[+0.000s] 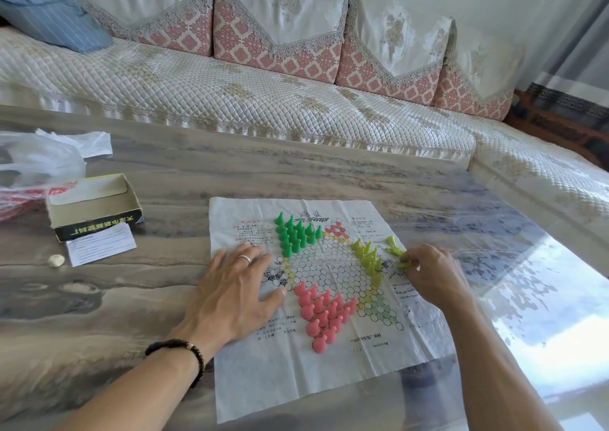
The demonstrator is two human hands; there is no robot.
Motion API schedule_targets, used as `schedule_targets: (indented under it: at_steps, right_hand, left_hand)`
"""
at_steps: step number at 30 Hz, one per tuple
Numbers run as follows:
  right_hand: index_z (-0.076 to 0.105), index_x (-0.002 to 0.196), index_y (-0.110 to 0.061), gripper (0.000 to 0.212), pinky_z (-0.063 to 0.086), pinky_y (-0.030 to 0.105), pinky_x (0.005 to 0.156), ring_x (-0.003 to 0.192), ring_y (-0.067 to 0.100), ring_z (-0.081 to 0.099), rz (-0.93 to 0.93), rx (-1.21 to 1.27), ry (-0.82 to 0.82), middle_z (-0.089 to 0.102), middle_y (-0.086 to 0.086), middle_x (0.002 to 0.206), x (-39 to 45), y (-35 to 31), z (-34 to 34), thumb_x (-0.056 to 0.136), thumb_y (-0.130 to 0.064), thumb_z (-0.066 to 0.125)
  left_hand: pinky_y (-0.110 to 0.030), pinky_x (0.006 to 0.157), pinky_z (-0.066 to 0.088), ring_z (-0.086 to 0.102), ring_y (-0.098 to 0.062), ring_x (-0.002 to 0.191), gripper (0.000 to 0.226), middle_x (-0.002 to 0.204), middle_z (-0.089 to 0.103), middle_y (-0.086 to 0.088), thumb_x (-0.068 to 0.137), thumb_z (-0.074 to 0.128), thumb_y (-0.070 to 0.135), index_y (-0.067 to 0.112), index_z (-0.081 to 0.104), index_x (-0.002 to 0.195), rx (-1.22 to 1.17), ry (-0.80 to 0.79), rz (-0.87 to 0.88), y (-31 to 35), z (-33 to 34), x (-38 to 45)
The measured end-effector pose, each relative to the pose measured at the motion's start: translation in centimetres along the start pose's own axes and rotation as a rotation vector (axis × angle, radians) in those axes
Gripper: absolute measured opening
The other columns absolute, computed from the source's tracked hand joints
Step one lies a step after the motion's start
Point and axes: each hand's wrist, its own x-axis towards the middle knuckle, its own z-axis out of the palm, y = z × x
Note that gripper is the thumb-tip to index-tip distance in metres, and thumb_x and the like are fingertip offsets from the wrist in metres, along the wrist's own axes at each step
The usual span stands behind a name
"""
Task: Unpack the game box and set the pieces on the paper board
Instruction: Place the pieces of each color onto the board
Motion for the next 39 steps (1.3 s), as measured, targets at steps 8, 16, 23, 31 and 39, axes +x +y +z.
schedule_targets:
  at_steps: [8, 16, 23, 31, 39]
  right_hand:
    - [0.061, 0.085, -0.023, 0.010, 0.051, 0.036, 0.068, 0.069, 0.018, 0.059, 0.035, 0.207, 0.082, 0.064, -0.006, 0.074, 0.1, -0.4, -0.7, 0.085, -0.014, 0.058]
    - [0.069, 0.083, -0.019, 0.005, 0.044, 0.027, 0.065, 0.066, 0.006, 0.054, 0.006, 0.388, -0.069, 0.063, -0.005, 0.079, -0.6, -0.9, -0.5, 0.083, -0.022, 0.072]
    - [0.068, 0.071, -0.020, 0.012, 0.045, 0.022, 0.058, 0.055, 0.003, 0.053, -0.033, 0.413, -0.133, 0.064, -0.005, 0.064, -1.2, -1.3, -0.4, 0.083, -0.017, 0.071]
    - [0.072, 0.076, -0.020, 0.006, 0.051, 0.029, 0.067, 0.068, 0.012, 0.062, -0.057, 0.396, -0.144, 0.069, -0.003, 0.072, -1.3, -1.8, -0.6, 0.081, -0.015, 0.073]
    - [0.072, 0.082, -0.023, 0.010, 0.051, 0.023, 0.066, 0.063, 0.005, 0.058, -0.044, 0.419, -0.186, 0.068, -0.005, 0.075, -1.3, -1.6, -0.8, 0.080, -0.013, 0.073]
  left_hand:
    - [-0.041, 0.120, 0.012, 0.015, -0.016, 0.146, 0.078, 0.156, 0.028, 0.001, 0.082, 0.021, 0.068, 0.024, 0.034, 0.145, 0.003, -0.006, 0.004, 0.1, -0.2, -0.1]
    - [-0.041, 0.120, 0.013, 0.015, -0.016, 0.146, 0.079, 0.155, 0.029, 0.002, 0.081, 0.018, 0.070, 0.025, 0.035, 0.143, 0.002, -0.020, 0.003, 0.0, -0.3, 0.0]
    - [-0.041, 0.120, 0.012, 0.014, -0.016, 0.146, 0.077, 0.155, 0.028, 0.002, 0.083, 0.020, 0.069, 0.025, 0.033, 0.144, 0.015, -0.023, 0.002, 0.0, -0.3, 0.0]
    - [-0.041, 0.120, 0.011, 0.014, -0.016, 0.146, 0.074, 0.156, 0.027, 0.001, 0.086, 0.025, 0.068, 0.024, 0.033, 0.145, 0.015, -0.024, 0.001, 0.1, -0.3, 0.0]
    - [-0.041, 0.120, 0.012, 0.014, -0.017, 0.146, 0.081, 0.156, 0.028, 0.001, 0.081, 0.016, 0.071, 0.025, 0.033, 0.145, 0.012, -0.020, 0.000, 0.1, -0.3, 0.0]
